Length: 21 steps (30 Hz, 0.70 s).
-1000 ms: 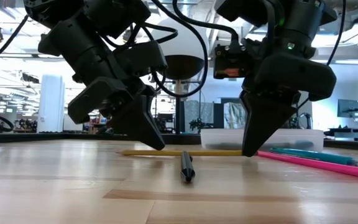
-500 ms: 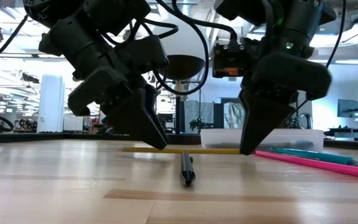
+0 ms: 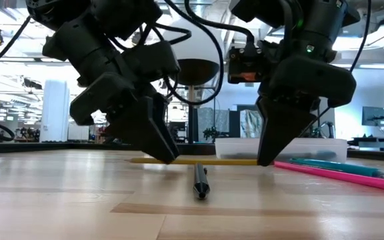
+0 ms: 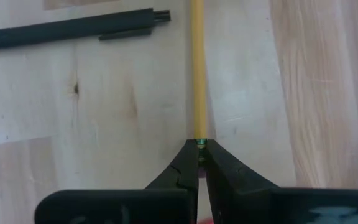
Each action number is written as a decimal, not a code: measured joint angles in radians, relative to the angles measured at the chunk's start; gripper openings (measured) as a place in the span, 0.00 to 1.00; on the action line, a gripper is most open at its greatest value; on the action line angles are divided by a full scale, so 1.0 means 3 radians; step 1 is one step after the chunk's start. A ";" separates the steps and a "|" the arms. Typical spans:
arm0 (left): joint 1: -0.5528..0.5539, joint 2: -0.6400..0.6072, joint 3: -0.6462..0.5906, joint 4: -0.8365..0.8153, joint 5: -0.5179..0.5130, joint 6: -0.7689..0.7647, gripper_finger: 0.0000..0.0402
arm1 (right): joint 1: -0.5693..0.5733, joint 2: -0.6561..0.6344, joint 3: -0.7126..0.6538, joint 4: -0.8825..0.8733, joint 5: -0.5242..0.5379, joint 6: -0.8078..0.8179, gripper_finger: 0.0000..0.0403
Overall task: Pick & place school supplies into a supply box
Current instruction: Put the yellow pencil into the orange supply box
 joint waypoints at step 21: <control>0.0067 -0.0001 0.0005 -0.0263 -0.0059 -0.0147 0.46 | 0.0023 0.0000 0.0257 -0.0220 0.0083 -0.0095 0.00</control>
